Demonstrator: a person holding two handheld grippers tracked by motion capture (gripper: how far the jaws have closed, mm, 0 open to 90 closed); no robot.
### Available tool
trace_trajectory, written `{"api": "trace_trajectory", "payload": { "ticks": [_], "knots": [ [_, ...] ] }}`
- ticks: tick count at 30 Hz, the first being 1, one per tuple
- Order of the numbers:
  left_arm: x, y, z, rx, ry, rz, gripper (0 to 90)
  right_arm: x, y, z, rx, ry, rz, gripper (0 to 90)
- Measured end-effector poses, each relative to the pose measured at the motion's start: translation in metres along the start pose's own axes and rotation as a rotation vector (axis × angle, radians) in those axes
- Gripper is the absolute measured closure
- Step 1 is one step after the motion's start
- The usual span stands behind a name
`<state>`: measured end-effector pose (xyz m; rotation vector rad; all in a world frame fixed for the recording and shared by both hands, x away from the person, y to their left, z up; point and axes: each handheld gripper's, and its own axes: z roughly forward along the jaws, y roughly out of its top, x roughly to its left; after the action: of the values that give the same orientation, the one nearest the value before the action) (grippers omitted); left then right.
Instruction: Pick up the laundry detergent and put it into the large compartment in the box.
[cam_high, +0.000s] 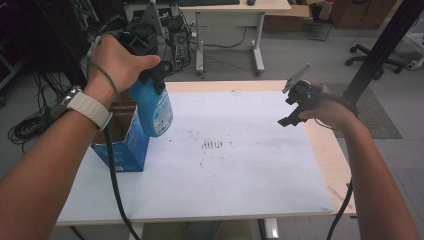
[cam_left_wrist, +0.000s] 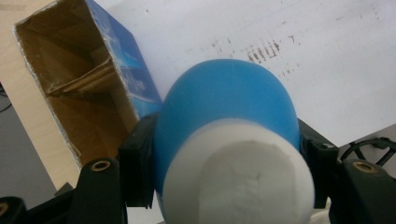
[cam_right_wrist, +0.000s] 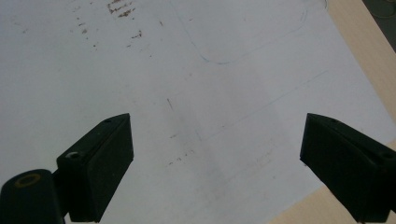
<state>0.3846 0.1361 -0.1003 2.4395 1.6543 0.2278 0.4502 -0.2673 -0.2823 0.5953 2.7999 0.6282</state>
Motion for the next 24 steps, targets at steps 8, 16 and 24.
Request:
{"api": "trace_trajectory", "payload": {
  "ticks": [8,16,24],
  "knots": [
    [0.006,-0.001,-0.006,0.0,0.001,-0.026,37.2,0.001,0.002,0.001,0.003,0.002,-0.004,9.8],
    [0.018,-0.002,-0.012,0.0,0.011,-0.062,37.3,0.0,0.004,0.001,0.005,0.001,-0.007,9.8],
    [0.031,-0.005,-0.019,-0.011,0.017,-0.096,37.2,0.0,0.006,0.003,0.008,0.006,-0.012,9.8]
  ]
}}
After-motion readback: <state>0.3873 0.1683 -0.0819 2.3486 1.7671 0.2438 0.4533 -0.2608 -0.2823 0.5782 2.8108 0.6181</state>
